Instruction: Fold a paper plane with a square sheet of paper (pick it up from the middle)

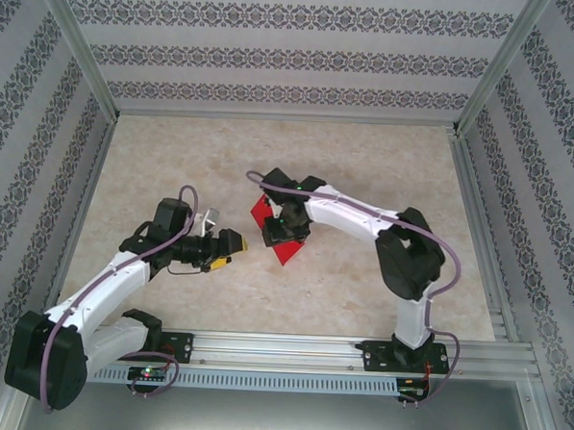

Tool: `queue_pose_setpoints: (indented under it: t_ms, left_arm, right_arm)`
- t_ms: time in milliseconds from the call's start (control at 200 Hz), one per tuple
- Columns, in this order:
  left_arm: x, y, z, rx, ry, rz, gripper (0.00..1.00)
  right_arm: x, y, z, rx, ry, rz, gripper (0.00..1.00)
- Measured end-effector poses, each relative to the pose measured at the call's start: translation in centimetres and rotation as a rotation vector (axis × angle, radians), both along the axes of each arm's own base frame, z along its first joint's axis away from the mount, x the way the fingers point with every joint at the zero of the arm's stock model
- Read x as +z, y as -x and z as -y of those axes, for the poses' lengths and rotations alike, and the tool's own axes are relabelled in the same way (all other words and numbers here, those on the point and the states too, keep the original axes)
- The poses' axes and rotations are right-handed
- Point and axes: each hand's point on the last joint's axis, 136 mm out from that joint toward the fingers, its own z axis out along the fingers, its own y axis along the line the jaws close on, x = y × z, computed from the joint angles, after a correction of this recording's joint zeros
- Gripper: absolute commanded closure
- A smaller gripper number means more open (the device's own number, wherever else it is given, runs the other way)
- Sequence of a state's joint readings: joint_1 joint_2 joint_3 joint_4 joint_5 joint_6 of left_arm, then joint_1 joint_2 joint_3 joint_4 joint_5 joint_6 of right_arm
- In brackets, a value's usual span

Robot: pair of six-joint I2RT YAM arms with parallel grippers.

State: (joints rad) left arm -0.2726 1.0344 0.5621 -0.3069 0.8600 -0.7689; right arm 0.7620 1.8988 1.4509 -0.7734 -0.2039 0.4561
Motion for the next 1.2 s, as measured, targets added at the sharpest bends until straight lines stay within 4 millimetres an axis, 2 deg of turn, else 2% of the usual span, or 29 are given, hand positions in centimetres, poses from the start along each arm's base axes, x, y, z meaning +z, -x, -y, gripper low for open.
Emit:
queue_pose_setpoints:
  t_ms: [105,235,365,465,649,844,1014,1199]
  left_arm:
    - [0.2,-1.2,0.3,-0.002,-0.005,-0.008,0.23]
    - [0.3,-3.3,0.9,-0.003,-0.012,-0.007,0.33]
    - [0.1,-5.9,1.5,-0.003,-0.023,0.004,0.43]
    - [-0.3,-7.8,2.1,-0.01,-0.032,0.007,0.48]
    - [-1.5,-10.9,4.6,-0.058,-0.044,0.0,0.52]
    - [-3.8,-12.7,6.9,-0.113,-0.062,-0.022,0.56]
    - [-6.7,-13.5,7.3,-0.124,-0.083,-0.068,0.57]
    - [-8.3,-14.2,7.7,-0.137,-0.095,-0.087,0.58]
  right_arm:
    - [1.5,-0.8,1.5,-0.052,-0.071,0.02,0.58]
    - [2.6,-1.6,3.6,-0.105,-0.119,0.051,0.57]
    - [2.8,-1.6,5.4,-0.143,-0.139,0.054,0.57]
    - [2.2,-1.5,6.2,-0.161,-0.149,0.041,0.58]
    - [1.0,-0.6,6.2,-0.154,-0.172,0.001,0.61]
    - [0.5,-0.1,5.7,-0.144,-0.212,-0.018,0.76]
    - [0.1,-0.1,5.8,-0.146,-0.218,-0.02,0.86]
    - [-0.4,-0.3,5.9,-0.153,-0.213,-0.02,0.9]
